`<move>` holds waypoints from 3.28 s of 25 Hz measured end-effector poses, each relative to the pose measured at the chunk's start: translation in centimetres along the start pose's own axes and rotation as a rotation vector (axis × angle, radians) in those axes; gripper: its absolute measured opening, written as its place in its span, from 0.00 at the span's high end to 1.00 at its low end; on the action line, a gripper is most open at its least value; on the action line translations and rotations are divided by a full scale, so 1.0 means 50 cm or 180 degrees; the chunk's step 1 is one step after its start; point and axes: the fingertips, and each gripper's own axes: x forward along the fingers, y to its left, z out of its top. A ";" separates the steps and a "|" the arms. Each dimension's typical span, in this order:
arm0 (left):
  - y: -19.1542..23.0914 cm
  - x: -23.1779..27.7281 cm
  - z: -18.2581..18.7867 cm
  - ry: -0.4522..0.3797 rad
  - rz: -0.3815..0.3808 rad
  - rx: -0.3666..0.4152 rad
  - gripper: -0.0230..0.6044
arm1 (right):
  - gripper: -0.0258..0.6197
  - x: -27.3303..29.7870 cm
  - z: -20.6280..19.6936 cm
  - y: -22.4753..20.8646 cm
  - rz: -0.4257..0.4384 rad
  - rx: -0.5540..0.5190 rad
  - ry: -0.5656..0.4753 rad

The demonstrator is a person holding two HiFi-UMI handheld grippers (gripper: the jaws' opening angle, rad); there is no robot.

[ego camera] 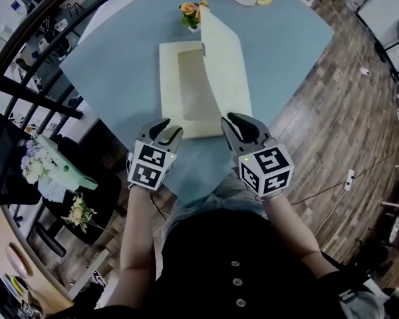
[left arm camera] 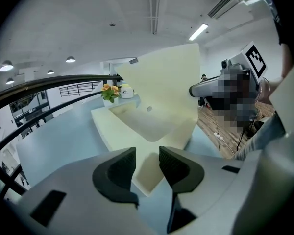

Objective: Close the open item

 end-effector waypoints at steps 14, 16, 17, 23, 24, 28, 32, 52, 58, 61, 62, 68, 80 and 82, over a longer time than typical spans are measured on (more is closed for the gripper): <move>0.001 -0.001 -0.001 -0.0049 -0.0010 -0.0052 0.72 | 0.85 0.064 -0.046 0.059 0.0252 -0.0237 0.0263; 0.001 0.000 0.002 -0.0066 -0.0030 -0.0068 0.72 | 0.85 0.070 -0.052 0.063 0.0273 -0.0250 0.0297; 0.000 0.000 0.001 -0.0076 -0.0044 -0.0088 0.72 | 0.85 0.073 -0.055 0.066 0.0284 -0.0268 0.0315; 0.006 -0.010 0.002 -0.0116 -0.0137 -0.0420 0.72 | 0.84 0.086 -0.076 0.080 0.0323 -0.0397 0.0408; 0.009 -0.013 0.001 -0.0130 -0.0141 -0.0478 0.72 | 0.84 0.088 -0.080 0.082 0.0330 -0.0411 0.0423; 0.030 -0.029 0.004 -0.0255 -0.0093 -0.0643 0.73 | 0.84 0.093 -0.092 0.087 0.0345 -0.0459 0.0468; 0.063 -0.045 0.018 -0.0416 0.0009 -0.0740 0.79 | 0.84 0.100 -0.098 0.093 0.0363 -0.0518 0.0503; 0.182 -0.015 0.144 -0.0804 0.0169 -0.1245 0.79 | 0.83 0.112 -0.117 0.115 0.0449 -0.0729 0.0627; 0.192 0.014 0.152 -0.0756 0.0082 -0.1472 0.68 | 0.83 0.111 -0.122 0.117 0.0448 -0.0859 0.0664; 0.195 0.033 0.152 -0.0693 0.0038 -0.1525 0.68 | 0.83 0.110 -0.122 0.117 0.0459 -0.0886 0.0677; 0.196 0.040 0.149 -0.0662 0.0023 -0.1556 0.68 | 0.82 0.110 -0.122 0.118 0.0461 -0.0893 0.0679; 0.210 0.073 0.123 -0.0430 0.0043 -0.1691 0.68 | 0.82 0.110 -0.126 0.121 0.0488 -0.0929 0.0691; 0.202 0.106 0.123 -0.0360 -0.0234 -0.1879 0.75 | 0.82 0.109 -0.125 0.121 0.0483 -0.1048 0.0700; 0.204 0.105 0.121 -0.0335 -0.0236 -0.1836 0.75 | 0.82 0.109 -0.126 0.122 0.0493 -0.1133 0.0713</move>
